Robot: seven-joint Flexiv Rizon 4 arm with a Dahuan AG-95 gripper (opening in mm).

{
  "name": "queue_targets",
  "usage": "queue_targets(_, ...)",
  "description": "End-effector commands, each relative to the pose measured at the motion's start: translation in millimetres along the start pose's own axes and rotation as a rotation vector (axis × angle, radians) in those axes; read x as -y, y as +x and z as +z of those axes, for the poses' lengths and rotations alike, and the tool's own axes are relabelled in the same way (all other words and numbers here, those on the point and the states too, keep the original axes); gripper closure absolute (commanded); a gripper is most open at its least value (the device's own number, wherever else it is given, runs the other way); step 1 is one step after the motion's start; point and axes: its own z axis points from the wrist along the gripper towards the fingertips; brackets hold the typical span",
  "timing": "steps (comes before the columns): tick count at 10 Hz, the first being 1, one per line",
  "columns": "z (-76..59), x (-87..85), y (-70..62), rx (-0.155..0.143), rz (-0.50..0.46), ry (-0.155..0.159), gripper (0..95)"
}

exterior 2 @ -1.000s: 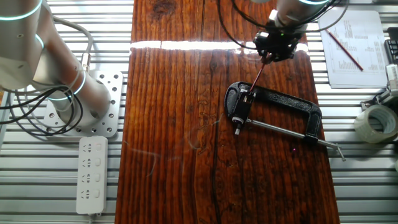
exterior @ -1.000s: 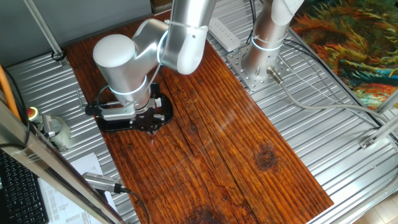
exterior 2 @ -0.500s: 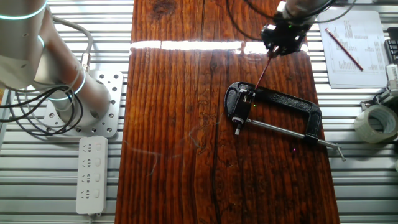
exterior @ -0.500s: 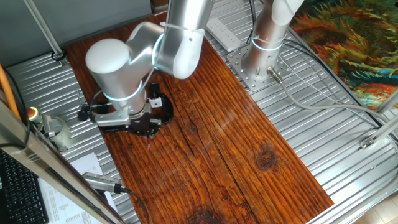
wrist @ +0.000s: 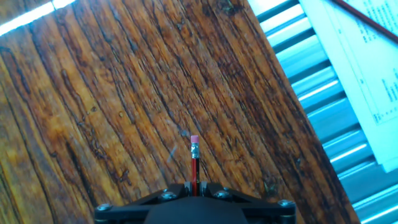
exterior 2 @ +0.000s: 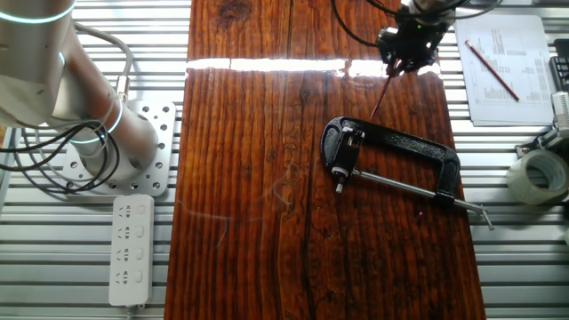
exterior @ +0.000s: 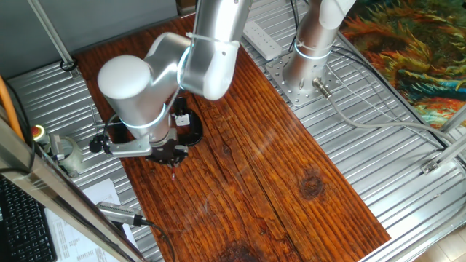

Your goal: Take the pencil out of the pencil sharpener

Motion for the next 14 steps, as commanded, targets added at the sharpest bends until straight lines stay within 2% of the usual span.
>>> queue_targets(1,6.5,2.5,-1.8,0.006,0.002,0.007,95.0)
queue_targets(5,31.8,13.5,-6.2,0.025,-0.01,0.016,95.0)
queue_targets(8,34.7,12.5,-11.6,0.029,0.005,0.02,95.0)
queue_targets(10,33.3,12.9,-15.5,0.021,-0.001,0.023,95.0)
queue_targets(12,33.0,13.1,-13.2,0.02,0.004,0.024,95.0)
queue_targets(14,33.0,13.1,-13.2,0.012,-0.046,0.014,95.0)
